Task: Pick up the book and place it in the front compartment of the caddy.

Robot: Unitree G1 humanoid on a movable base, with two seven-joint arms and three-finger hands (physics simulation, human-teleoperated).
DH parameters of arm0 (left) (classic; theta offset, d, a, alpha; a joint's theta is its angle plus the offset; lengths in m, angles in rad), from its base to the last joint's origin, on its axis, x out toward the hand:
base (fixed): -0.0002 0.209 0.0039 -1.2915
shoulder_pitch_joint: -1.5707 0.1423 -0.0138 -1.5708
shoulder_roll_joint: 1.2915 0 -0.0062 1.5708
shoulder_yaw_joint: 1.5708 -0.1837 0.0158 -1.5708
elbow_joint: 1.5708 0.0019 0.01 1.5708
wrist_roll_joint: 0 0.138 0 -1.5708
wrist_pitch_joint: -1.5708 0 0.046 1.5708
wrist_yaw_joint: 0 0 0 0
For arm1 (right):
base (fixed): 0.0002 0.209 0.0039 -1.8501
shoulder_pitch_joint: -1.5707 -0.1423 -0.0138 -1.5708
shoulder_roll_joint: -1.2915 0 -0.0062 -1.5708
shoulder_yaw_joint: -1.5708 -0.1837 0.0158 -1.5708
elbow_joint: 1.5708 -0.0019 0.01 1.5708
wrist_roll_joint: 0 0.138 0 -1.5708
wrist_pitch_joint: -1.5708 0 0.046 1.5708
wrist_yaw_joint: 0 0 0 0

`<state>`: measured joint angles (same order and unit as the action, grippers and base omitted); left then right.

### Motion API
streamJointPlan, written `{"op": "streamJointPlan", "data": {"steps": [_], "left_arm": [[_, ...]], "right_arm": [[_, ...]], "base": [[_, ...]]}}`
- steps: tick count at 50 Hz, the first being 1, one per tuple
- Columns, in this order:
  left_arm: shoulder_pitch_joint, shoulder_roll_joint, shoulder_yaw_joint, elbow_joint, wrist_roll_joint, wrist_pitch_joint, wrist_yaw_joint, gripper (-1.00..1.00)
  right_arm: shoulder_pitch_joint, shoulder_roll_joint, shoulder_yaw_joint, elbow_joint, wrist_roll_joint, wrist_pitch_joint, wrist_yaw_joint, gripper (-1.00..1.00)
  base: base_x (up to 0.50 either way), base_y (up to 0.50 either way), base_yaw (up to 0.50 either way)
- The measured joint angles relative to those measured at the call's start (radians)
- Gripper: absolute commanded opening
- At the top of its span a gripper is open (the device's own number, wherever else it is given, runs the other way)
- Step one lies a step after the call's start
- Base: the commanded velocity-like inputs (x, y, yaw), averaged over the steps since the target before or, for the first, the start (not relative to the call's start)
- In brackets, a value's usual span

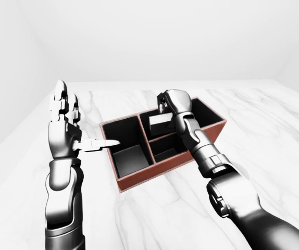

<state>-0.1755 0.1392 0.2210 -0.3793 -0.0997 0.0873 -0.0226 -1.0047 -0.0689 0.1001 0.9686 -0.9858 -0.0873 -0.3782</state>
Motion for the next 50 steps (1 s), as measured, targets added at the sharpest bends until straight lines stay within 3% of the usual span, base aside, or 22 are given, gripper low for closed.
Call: {"op": "streamJointPlan", "data": {"steps": [50], "left_arm": [[-0.018,0.018,0.016,0.031,-0.020,0.000,0.012,1.00]], "right_arm": [[0.007,0.021,0.010,-0.019,-0.040,0.000,-0.018,-1.00]], "base": [[0.00,0.00,0.00]]}}
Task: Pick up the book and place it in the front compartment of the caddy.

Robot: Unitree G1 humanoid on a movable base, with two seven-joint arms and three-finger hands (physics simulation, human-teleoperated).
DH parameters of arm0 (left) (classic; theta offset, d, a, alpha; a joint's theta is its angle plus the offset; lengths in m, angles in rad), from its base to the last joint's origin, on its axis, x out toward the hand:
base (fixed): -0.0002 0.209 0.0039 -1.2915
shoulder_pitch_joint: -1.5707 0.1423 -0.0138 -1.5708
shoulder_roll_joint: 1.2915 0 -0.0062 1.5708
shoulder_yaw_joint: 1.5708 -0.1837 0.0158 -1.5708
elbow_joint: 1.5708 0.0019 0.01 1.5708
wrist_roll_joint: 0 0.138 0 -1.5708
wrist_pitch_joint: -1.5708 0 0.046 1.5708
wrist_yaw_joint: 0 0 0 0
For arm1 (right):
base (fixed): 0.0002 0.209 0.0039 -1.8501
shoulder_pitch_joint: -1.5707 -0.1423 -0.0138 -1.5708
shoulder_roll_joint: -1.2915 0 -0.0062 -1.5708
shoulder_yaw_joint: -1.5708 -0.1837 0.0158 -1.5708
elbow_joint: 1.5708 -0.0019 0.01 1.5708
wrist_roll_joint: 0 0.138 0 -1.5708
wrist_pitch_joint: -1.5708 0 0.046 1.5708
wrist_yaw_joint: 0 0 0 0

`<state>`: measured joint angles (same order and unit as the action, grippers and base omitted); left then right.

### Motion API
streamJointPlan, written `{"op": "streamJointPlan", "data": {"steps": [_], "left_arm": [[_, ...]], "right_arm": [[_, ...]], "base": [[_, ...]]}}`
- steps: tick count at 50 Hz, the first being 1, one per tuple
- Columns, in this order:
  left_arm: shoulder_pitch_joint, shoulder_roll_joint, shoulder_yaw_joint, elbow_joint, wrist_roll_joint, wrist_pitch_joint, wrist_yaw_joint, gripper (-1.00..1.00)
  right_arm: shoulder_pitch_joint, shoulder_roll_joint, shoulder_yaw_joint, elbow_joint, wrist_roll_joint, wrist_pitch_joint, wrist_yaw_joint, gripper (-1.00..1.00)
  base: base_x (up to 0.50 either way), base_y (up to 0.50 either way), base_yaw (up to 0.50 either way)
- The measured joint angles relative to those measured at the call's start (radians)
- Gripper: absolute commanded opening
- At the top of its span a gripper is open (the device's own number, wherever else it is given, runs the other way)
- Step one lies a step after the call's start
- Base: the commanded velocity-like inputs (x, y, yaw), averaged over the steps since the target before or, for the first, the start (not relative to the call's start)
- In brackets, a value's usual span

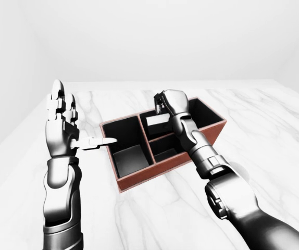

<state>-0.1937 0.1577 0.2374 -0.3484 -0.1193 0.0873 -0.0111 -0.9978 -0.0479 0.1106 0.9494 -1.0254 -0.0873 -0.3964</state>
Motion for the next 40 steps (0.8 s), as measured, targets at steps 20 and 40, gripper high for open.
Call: {"op": "streamJointPlan", "data": {"steps": [20,40], "left_arm": [[-0.004,0.003,0.001,0.003,-0.001,0.000,0.003,1.00],[-0.003,0.003,0.001,0.005,-0.001,0.000,0.005,1.00]], "right_arm": [[0.012,0.004,0.007,0.004,-0.026,0.000,-0.028,-1.00],[0.020,0.006,0.017,0.022,-0.074,0.000,-0.070,-1.00]], "base": [[0.00,0.00,0.00],[0.00,0.00,0.00]]}}
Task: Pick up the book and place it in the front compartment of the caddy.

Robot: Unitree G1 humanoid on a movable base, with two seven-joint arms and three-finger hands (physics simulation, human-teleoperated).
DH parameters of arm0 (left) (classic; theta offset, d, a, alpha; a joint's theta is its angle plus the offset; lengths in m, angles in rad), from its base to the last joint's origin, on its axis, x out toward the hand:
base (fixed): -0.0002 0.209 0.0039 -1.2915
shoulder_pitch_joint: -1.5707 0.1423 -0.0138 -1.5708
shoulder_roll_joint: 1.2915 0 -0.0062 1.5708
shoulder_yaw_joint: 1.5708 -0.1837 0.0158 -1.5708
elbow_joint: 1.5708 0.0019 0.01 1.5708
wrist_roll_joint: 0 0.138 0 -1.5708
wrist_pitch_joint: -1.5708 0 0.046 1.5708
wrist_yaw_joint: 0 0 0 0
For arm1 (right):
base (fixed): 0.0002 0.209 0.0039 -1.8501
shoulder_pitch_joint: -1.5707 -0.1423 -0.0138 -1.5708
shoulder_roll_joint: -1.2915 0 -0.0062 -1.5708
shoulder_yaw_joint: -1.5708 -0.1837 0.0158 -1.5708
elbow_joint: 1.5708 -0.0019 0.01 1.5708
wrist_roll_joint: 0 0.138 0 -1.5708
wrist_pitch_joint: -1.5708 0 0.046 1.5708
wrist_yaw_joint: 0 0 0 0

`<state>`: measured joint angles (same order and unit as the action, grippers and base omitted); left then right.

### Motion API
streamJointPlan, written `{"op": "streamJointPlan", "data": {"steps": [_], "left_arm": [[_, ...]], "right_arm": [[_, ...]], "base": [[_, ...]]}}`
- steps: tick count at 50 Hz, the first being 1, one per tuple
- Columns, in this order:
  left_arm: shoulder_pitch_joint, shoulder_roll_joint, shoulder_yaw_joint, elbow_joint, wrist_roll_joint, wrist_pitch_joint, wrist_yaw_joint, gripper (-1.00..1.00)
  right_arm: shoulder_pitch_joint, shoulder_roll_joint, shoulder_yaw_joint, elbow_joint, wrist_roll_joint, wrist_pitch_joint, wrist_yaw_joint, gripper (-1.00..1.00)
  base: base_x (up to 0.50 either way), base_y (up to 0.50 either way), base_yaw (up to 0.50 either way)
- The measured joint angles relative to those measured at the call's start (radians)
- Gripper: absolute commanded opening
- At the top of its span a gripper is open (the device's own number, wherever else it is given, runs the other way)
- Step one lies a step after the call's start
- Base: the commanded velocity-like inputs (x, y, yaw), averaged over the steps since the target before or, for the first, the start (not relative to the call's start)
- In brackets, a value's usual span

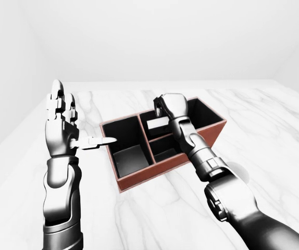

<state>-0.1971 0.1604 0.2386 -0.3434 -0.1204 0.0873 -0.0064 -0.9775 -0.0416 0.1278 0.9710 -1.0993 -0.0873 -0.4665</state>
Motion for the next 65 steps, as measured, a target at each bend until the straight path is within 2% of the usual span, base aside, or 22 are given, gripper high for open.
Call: {"op": "streamJointPlan", "data": {"steps": [27,28,29,30,46,65], "left_arm": [[-0.002,0.001,0.001,0.003,0.001,0.000,0.002,1.00],[-0.002,0.001,0.000,0.003,0.001,0.000,0.002,1.00],[-0.002,0.001,0.000,0.003,0.001,0.000,0.002,1.00],[-0.002,0.001,0.001,0.003,0.001,0.000,0.002,1.00],[-0.001,0.000,-0.001,0.005,0.003,0.000,0.002,1.00],[0.000,-0.002,-0.004,0.010,0.009,0.000,0.002,1.00]], "right_arm": [[0.002,0.009,0.007,0.013,-0.024,0.000,-0.023,-1.00],[0.003,0.009,0.007,0.013,-0.025,0.000,-0.023,-0.87],[0.003,0.010,0.008,0.012,-0.025,0.000,-0.025,-0.54],[0.003,0.010,0.007,0.011,-0.026,0.000,-0.027,1.00],[0.005,0.007,-0.003,0.008,-0.049,0.000,-0.057,1.00],[0.032,0.005,-0.008,-0.022,-0.052,0.000,-0.048,1.00]], "base": [[0.00,0.00,0.00],[0.00,0.00,0.00],[0.00,0.00,0.00],[0.00,0.00,0.00],[0.00,0.00,0.00],[0.00,0.00,0.00]]}}
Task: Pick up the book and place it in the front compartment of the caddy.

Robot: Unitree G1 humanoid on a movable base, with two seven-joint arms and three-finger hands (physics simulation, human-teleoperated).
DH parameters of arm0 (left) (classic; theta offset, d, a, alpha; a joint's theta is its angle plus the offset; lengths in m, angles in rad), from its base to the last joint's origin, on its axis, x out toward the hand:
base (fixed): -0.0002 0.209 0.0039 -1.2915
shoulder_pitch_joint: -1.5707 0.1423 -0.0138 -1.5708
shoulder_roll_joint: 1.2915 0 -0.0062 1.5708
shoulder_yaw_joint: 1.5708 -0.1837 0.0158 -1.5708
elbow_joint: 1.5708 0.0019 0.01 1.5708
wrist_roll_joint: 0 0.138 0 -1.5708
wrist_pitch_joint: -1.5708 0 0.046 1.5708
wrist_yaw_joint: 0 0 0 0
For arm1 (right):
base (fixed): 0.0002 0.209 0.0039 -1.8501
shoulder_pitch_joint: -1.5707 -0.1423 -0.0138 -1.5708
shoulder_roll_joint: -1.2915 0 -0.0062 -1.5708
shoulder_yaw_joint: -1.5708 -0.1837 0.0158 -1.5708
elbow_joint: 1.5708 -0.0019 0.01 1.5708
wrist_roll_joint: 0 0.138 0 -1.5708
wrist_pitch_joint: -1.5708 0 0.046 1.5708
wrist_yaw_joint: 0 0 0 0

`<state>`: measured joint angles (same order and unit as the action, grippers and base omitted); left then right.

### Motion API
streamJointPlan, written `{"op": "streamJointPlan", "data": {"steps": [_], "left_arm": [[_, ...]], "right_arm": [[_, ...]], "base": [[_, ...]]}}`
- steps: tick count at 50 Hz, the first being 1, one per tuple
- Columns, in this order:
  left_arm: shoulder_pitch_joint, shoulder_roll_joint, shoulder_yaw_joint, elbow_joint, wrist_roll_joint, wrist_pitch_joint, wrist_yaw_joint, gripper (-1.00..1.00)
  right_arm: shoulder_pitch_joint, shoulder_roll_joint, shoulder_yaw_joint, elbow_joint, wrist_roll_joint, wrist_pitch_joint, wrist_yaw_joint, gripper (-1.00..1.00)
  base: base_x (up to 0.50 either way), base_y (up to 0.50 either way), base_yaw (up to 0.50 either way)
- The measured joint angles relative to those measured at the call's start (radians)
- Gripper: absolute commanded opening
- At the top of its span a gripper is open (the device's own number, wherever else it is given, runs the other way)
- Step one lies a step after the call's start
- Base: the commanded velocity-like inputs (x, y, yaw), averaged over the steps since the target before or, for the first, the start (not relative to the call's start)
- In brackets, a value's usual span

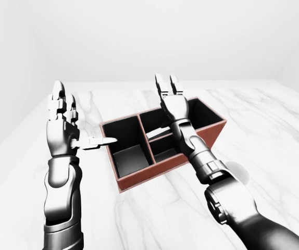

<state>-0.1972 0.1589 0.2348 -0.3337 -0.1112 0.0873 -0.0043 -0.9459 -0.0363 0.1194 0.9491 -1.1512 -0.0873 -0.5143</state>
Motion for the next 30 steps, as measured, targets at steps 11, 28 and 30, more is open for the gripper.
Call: {"op": "streamJointPlan", "data": {"steps": [11,28,30], "left_arm": [[0.002,-0.001,-0.002,-0.001,0.003,0.000,-0.002,1.00],[0.009,-0.006,-0.005,-0.011,0.008,0.000,-0.006,1.00],[0.009,-0.006,-0.005,-0.014,0.008,0.000,-0.006,1.00]], "right_arm": [[0.052,-0.003,-0.025,-0.134,0.084,0.000,0.102,1.00],[0.179,0.007,-0.053,-0.499,0.275,0.000,0.324,1.00],[0.194,0.010,-0.055,-0.545,0.295,0.000,0.348,1.00]], "base": [[0.00,0.00,0.00],[0.00,0.00,0.00],[0.00,0.00,0.00]]}}
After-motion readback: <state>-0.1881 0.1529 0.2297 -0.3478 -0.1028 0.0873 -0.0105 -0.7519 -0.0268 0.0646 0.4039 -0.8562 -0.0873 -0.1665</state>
